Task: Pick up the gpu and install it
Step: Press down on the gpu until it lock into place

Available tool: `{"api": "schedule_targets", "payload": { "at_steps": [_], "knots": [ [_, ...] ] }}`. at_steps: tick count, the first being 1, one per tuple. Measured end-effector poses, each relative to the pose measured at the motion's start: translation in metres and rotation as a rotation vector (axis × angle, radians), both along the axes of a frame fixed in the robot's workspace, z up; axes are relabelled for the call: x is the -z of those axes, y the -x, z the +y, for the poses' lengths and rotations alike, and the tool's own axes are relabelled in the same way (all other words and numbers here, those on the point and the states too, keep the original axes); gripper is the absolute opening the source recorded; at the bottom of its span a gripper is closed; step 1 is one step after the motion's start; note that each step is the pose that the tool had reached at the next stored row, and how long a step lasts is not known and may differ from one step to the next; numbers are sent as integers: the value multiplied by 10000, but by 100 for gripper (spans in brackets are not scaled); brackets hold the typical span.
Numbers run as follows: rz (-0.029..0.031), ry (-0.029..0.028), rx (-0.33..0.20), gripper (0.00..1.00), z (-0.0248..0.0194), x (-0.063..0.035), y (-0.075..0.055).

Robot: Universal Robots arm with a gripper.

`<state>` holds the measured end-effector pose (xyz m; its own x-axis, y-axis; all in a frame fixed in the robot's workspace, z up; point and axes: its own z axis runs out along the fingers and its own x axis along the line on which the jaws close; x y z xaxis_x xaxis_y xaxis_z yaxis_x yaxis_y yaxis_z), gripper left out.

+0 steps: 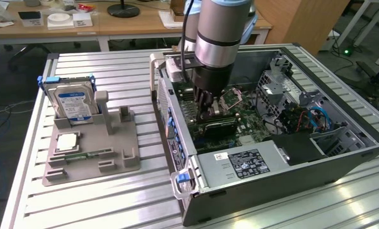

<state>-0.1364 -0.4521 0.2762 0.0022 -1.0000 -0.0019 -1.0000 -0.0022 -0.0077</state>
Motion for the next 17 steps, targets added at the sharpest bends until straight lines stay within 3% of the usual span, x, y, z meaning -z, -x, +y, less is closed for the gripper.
{"api": "schedule_targets", "payload": {
  "at_steps": [13,17],
  "knots": [
    [35,-16,0,11,-1,131,-42],
    [39,-89,0,11,-1,138,-42]
  ]
}}
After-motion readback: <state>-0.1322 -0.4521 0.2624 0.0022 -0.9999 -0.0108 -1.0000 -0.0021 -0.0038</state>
